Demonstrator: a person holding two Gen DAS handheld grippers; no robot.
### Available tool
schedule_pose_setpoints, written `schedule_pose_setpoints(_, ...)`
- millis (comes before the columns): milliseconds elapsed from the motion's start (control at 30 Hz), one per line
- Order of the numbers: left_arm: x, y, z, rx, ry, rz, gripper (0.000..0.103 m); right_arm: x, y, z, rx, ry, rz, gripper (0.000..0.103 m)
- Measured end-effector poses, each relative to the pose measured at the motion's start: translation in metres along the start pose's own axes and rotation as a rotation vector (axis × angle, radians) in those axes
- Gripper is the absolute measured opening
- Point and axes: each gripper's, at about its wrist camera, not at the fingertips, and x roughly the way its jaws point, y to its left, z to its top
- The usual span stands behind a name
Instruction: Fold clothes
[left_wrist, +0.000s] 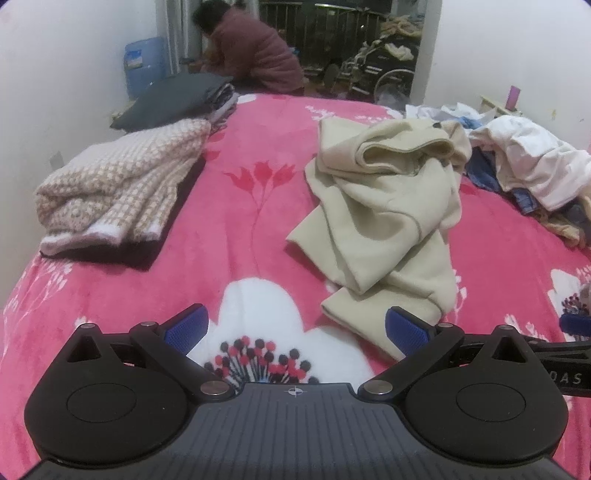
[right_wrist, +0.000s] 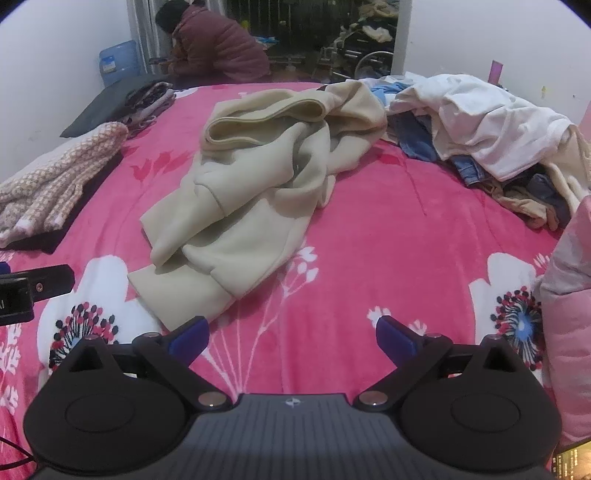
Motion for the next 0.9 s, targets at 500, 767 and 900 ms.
schedule_pose_setpoints(500, 0.0002, 0.0071, -0.0009, -0.012, 0.003, 0.03, 0.103, 0.0008, 0.0042, 0.0012, -0.007, 0.006, -0.019, 0.1)
schedule_pose_setpoints(767, 0.0011, 0.0068, -0.0016, -0.005, 0.006, 0.03, 0.103, 0.0015, 0.0042, 0.0008, -0.007, 0.007, -0.019, 0.1)
schedule_pose_setpoints(900, 0.0006, 0.0065, -0.0022, -0.002, 0.005, 0.028, 0.103, 0.0021, 0.0046, 0.0009, -0.005, 0.011, -0.02, 0.1)
